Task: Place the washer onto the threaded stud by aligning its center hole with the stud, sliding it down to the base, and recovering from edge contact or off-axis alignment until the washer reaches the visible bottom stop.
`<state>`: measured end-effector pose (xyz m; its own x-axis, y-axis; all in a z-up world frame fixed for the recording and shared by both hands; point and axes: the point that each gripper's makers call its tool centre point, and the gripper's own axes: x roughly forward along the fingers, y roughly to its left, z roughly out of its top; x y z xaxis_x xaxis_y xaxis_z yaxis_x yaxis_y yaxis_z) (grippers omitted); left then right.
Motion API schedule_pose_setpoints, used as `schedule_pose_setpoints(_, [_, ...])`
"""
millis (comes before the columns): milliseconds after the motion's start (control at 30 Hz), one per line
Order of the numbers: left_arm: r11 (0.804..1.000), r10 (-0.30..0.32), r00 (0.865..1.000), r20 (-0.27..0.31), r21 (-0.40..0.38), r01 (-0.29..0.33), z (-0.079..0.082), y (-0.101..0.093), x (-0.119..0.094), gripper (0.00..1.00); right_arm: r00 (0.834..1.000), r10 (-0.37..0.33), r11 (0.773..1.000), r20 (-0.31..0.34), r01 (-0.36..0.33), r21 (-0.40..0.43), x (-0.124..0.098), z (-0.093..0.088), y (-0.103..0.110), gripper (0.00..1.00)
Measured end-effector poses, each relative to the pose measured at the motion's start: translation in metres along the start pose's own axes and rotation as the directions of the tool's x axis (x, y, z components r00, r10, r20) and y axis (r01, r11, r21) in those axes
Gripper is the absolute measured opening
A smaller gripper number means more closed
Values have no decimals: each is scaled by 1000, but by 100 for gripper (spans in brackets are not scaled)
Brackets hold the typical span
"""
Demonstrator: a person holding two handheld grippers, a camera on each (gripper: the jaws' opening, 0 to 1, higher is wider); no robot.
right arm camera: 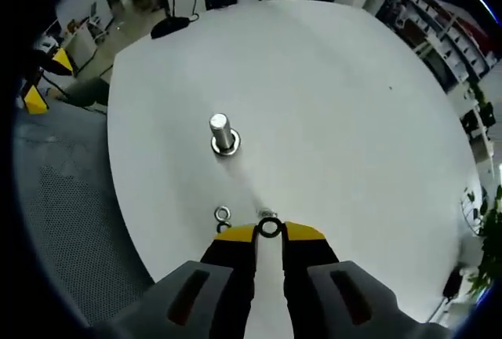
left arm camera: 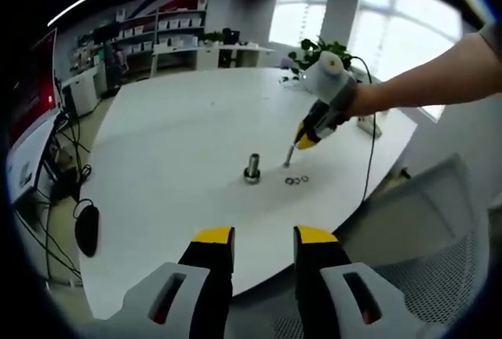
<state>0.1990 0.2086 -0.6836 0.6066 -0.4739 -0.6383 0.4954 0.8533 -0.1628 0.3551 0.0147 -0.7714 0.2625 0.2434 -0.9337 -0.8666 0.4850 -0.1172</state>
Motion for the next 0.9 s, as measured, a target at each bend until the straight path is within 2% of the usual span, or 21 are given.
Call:
schedule_pose_setpoints(200, [1000, 4, 1000, 1, -2, -4, 0, 1, 0, 28, 1000, -1, 1000, -9, 0, -23, 3, 4, -3, 13])
schedule_pose_setpoints(900, [1000, 0, 1000, -21, 0, 0, -4, 0, 2, 28, 998, 36, 999, -42, -37, -13, 24, 2, -1, 14])
